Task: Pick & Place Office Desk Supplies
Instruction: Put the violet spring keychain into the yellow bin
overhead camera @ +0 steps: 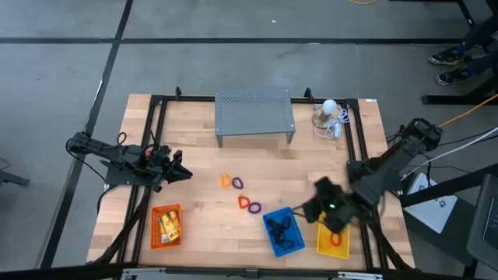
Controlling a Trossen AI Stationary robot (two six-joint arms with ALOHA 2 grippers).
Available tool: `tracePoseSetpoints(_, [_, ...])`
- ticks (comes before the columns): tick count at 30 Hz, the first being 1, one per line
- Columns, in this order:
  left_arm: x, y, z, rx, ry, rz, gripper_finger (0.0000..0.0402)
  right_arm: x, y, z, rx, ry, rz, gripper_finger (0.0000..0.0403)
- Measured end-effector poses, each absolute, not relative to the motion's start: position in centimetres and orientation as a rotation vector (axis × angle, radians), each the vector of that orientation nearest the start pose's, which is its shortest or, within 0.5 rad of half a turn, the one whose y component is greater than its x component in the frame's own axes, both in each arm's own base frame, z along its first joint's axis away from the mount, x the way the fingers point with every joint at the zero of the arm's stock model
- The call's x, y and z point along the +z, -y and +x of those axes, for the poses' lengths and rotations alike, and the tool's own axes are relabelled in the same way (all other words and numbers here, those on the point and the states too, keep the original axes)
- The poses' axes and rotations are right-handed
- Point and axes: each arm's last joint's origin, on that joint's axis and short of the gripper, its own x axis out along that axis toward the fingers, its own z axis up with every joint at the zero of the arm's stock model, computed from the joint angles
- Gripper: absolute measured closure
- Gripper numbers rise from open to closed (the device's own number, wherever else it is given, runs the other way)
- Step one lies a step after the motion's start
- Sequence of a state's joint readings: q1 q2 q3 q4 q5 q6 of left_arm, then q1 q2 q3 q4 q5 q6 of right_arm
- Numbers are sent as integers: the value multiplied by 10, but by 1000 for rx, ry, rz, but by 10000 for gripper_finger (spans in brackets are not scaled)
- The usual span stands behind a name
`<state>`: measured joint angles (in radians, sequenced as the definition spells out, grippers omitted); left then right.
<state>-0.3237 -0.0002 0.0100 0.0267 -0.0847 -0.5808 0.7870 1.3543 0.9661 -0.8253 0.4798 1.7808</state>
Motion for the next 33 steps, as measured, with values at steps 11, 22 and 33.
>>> tracePoseSetpoints(11, [169, 29, 93, -243, -34, -585, 347, 224, -80, 277, -262, -955, 643, 245])
tracePoseSetpoints(22, [169, 29, 93, -243, -35, -585, 347, 216, -14, 328, -269, -900, 786, 245])
tracePoseSetpoints(33, [169, 29, 93, -244, -35, -585, 347, 222, -45, 398, -34, -1204, 399, 245])
